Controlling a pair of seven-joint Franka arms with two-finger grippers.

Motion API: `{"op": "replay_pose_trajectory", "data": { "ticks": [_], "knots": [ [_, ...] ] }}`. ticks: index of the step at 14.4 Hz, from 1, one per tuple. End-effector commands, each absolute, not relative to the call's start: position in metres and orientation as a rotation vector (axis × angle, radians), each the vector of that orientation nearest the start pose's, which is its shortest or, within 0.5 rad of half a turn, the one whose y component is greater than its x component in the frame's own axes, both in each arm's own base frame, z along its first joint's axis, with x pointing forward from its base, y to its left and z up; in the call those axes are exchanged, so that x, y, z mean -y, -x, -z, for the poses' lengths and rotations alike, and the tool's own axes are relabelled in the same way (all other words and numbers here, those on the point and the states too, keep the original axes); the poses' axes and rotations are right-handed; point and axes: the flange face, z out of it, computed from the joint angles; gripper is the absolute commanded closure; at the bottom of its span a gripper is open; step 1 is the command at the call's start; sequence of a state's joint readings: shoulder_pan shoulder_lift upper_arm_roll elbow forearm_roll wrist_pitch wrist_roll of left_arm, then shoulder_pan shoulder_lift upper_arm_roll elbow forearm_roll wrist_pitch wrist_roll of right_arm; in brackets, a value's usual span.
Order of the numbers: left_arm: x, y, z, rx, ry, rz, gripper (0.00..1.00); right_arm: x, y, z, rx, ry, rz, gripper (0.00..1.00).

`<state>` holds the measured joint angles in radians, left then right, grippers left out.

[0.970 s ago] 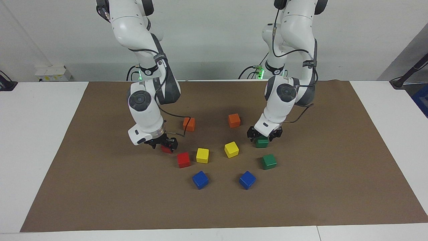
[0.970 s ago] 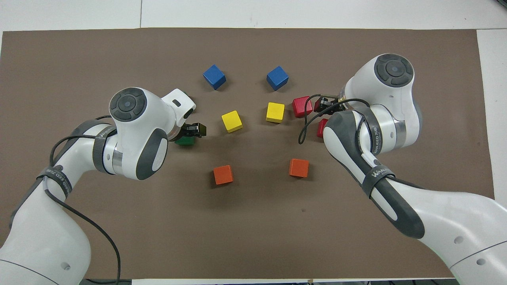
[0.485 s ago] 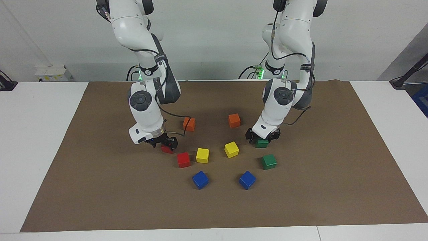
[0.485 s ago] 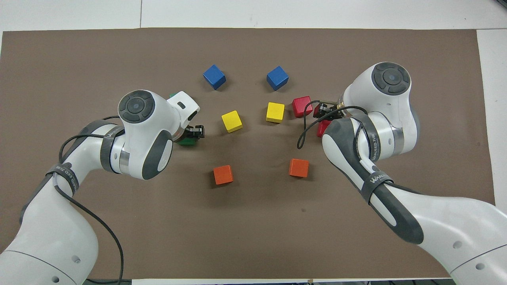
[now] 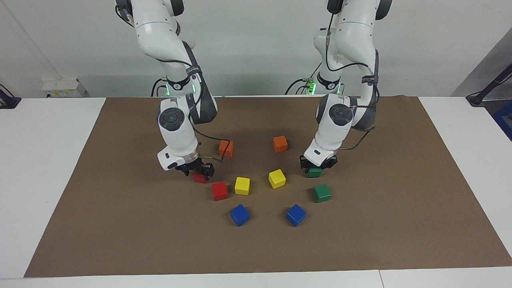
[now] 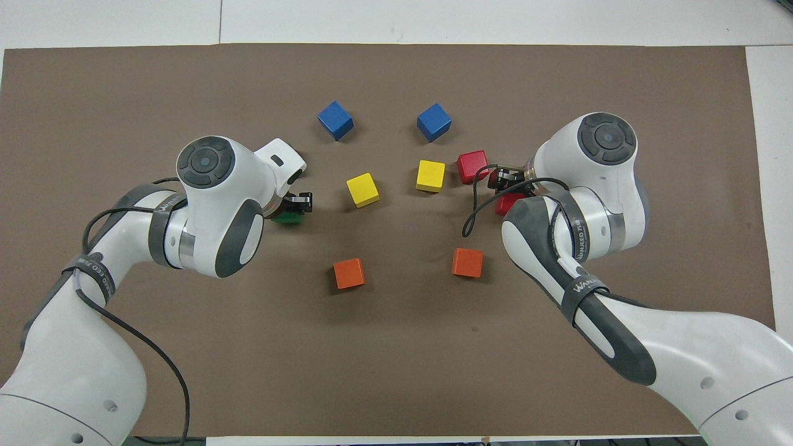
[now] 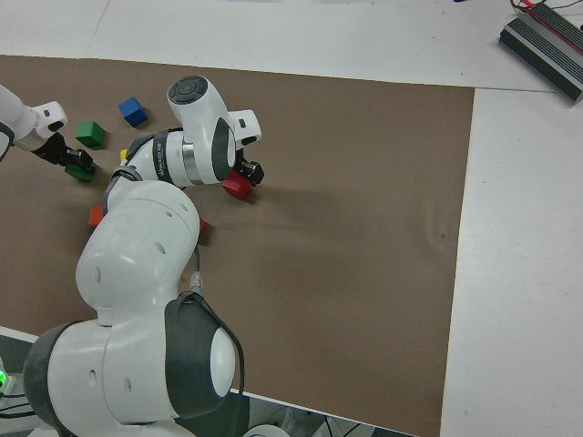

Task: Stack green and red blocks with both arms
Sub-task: 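Grasp the green block with the left gripper while the right gripper grasps red, then carry the green block outward with the left gripper while the right carries red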

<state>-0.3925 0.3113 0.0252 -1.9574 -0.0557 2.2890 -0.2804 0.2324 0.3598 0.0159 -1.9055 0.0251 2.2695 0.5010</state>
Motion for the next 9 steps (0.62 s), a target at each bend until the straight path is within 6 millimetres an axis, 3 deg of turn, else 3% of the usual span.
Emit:
{"op": "replay_pose_trajectory", "data": {
  "ticks": [1, 2, 3, 4, 7, 8, 9],
  "knots": [
    [0.178, -0.575, -0.370, 0.005, 3.171, 0.034, 1.00, -0.154, -0.594, -0.313, -0.442, 3.080, 0.009, 0.17],
    [0.163, -0.578, -0.384, 0.030, 3.174, 0.044, 1.00, -0.154, -0.593, -0.313, -0.433, 3.081, 0.009, 0.34],
    [0.146, -0.579, -0.391, 0.042, 3.172, 0.031, 1.00, -0.153, -0.594, -0.313, -0.428, 3.082, 0.007, 0.71],
    [0.129, -0.580, -0.398, 0.025, 3.172, 0.022, 1.00, -0.153, -0.595, -0.316, -0.425, 3.083, 0.005, 1.00],
    [0.071, -0.580, -0.415, -0.023, 3.175, -0.010, 1.00, -0.144, -0.604, -0.327, -0.386, 3.090, 0.012, 1.00],
    [0.047, -0.579, -0.417, -0.065, 3.175, -0.029, 1.00, -0.131, -0.612, -0.337, -0.335, 3.104, -0.002, 1.00],
    [0.020, -0.578, -0.420, -0.102, 3.175, -0.043, 1.00, -0.102, -0.620, -0.346, -0.267, 3.118, -0.019, 1.00]
  ]
}}
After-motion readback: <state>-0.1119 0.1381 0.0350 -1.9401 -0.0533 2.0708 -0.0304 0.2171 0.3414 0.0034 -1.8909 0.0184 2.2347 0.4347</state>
